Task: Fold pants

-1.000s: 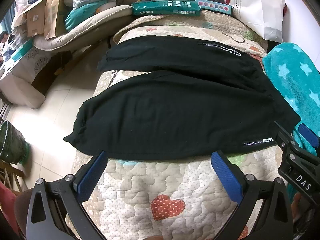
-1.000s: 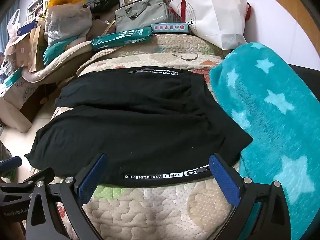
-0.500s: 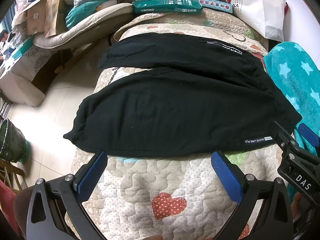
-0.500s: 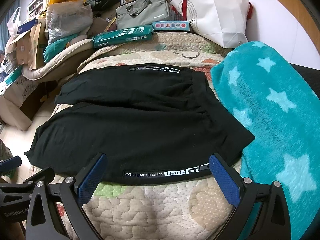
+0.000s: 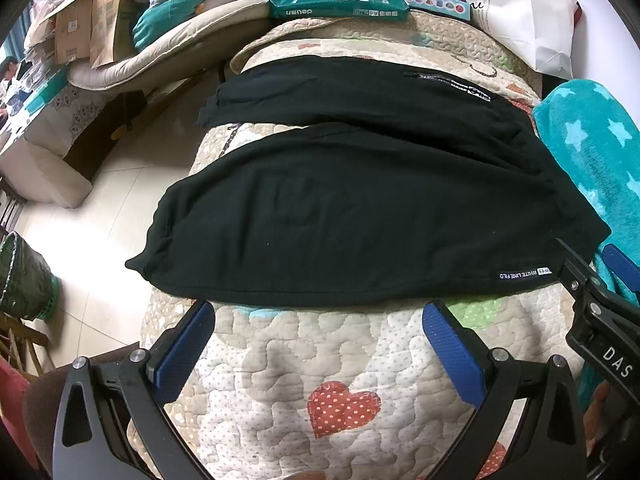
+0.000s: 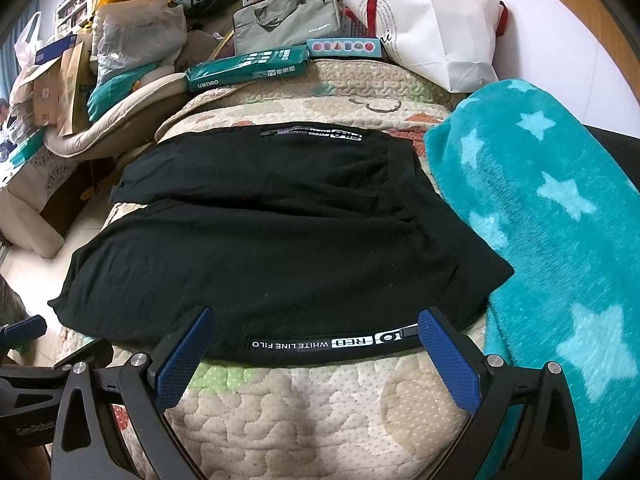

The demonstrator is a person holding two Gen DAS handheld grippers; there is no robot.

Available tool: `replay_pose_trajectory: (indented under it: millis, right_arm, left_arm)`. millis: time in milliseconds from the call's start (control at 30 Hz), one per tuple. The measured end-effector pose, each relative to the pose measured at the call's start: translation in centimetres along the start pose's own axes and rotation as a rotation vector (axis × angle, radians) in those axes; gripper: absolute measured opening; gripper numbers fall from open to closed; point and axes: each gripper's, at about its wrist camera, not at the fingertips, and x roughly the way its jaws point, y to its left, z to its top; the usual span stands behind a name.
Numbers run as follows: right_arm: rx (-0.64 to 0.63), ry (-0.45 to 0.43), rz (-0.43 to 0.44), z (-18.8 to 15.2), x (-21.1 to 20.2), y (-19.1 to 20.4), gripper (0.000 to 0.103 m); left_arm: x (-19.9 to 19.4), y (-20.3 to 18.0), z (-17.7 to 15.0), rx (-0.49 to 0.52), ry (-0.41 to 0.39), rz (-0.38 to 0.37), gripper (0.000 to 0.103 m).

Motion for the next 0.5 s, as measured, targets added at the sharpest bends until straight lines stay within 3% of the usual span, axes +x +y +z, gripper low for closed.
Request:
replay_pose_trajectory:
  millis: [500]
  right_arm:
    - [-0.010, 0.011, -0.001, -0.3, 0.2, 0.3, 0.103]
  left_arm:
    - [1.3, 0.5, -0.5, -0.013, 0.030, 0.017, 0.103]
